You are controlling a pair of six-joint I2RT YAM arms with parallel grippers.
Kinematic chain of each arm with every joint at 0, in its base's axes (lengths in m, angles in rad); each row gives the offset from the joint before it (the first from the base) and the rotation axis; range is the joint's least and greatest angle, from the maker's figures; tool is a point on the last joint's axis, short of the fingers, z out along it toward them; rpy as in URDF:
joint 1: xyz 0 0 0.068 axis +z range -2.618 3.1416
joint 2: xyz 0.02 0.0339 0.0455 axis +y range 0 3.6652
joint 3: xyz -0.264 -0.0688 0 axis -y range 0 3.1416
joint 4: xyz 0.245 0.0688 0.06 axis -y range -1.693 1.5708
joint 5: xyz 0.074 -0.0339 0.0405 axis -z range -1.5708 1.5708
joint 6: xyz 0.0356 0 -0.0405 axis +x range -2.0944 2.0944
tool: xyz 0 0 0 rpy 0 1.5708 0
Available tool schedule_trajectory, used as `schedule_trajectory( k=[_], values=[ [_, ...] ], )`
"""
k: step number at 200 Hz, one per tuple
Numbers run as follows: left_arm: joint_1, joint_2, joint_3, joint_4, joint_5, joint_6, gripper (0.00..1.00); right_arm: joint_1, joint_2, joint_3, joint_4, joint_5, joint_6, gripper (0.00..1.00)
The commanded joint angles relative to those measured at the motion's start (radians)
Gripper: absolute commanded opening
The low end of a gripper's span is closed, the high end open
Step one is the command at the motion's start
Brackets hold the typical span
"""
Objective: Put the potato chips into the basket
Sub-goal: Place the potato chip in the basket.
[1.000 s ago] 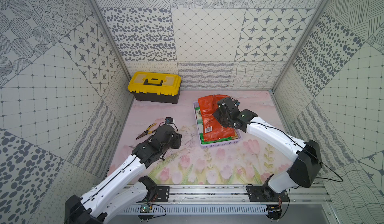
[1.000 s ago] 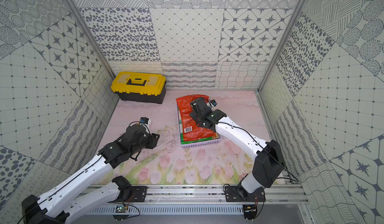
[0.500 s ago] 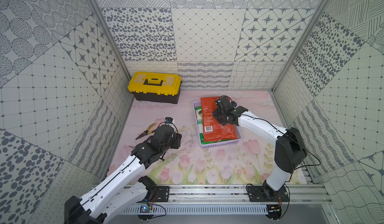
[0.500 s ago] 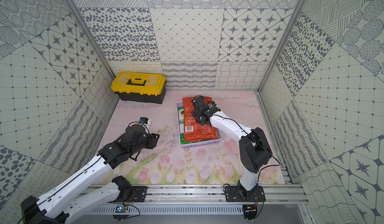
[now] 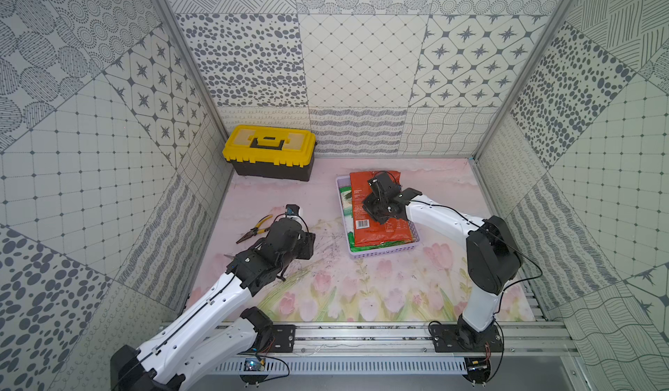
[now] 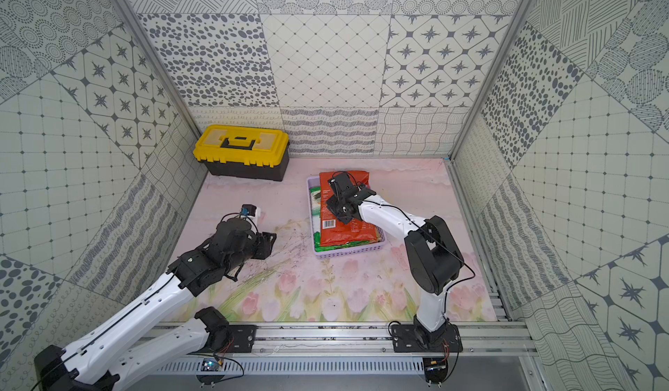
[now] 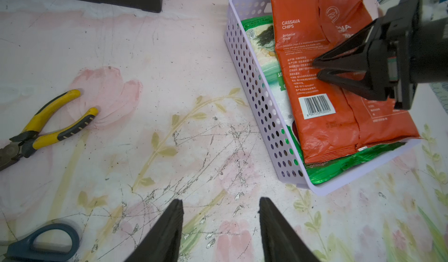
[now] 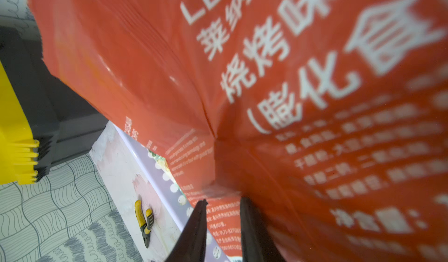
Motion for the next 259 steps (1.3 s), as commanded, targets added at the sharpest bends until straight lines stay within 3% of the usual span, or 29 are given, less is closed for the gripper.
schedule_trajectory(
  k=[1, 51, 100, 147, 187, 259],
  values=[
    [0.011, 0.004, -0.005, 0.009, -0.005, -0.005, 0.55, 0.035, 0.03, -0.036, 0.016, -0.033, -0.001, 0.27],
    [0.011, 0.001, -0.014, 0.015, -0.001, -0.017, 0.55, 0.053, 0.022, -0.072, 0.057, -0.057, -0.005, 0.27],
    [0.011, 0.023, -0.004, 0.014, -0.001, -0.005, 0.55, 0.013, -0.06, 0.073, -0.005, -0.026, -0.152, 0.28],
    [0.011, 0.039, -0.003, 0.019, -0.006, -0.008, 0.55, -0.172, -0.153, 0.051, -0.047, -0.089, -0.25, 0.29],
    [0.013, 0.053, -0.002, 0.019, -0.009, -0.005, 0.55, -0.306, -0.082, 0.089, -0.119, -0.135, -0.368, 0.29],
    [0.013, 0.023, -0.008, -0.007, -0.034, 0.0, 0.55, -0.29, 0.015, 0.13, -0.119, -0.217, -0.394, 0.3]
  ],
)
